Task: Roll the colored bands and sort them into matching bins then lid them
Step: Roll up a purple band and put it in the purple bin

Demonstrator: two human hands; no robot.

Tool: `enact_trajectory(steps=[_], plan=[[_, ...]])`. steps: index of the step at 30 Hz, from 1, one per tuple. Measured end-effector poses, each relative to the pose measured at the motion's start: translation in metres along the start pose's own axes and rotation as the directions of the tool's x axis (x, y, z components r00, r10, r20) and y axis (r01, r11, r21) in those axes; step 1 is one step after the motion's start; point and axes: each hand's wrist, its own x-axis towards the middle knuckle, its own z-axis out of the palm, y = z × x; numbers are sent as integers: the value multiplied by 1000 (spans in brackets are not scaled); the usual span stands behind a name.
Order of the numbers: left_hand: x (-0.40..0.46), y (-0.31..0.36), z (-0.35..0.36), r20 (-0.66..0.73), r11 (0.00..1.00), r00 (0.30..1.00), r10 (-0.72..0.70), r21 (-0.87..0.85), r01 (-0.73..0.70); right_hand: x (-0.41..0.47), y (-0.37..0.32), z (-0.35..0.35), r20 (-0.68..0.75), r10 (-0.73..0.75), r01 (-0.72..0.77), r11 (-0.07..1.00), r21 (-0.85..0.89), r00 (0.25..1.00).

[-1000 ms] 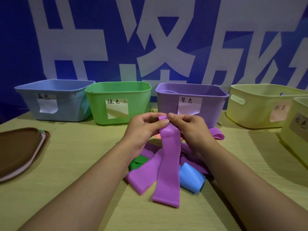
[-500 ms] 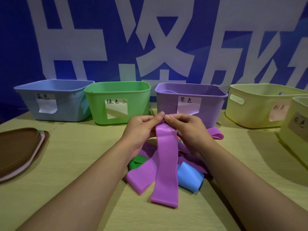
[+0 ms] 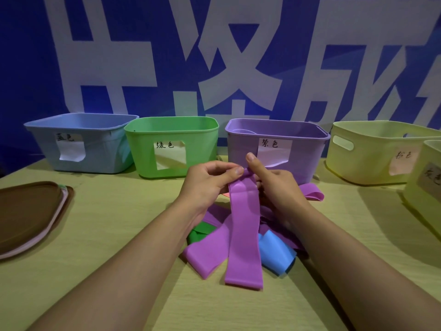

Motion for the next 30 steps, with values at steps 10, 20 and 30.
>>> enact_trajectory(steps=[10,20,30], plan=[[-1,2,-2,8,1000,1000,-13,-2,13,-4,-2,2,25,-73,72,995,67,997],[-3,10,-1,39,983,989,-144,-106,147,-4,-5,-1,120,-105,85,983,161,987],[-5,5,0,57,982,981,-186,-24,187,-5,-5,1,166,-115,81,977,198,979]])
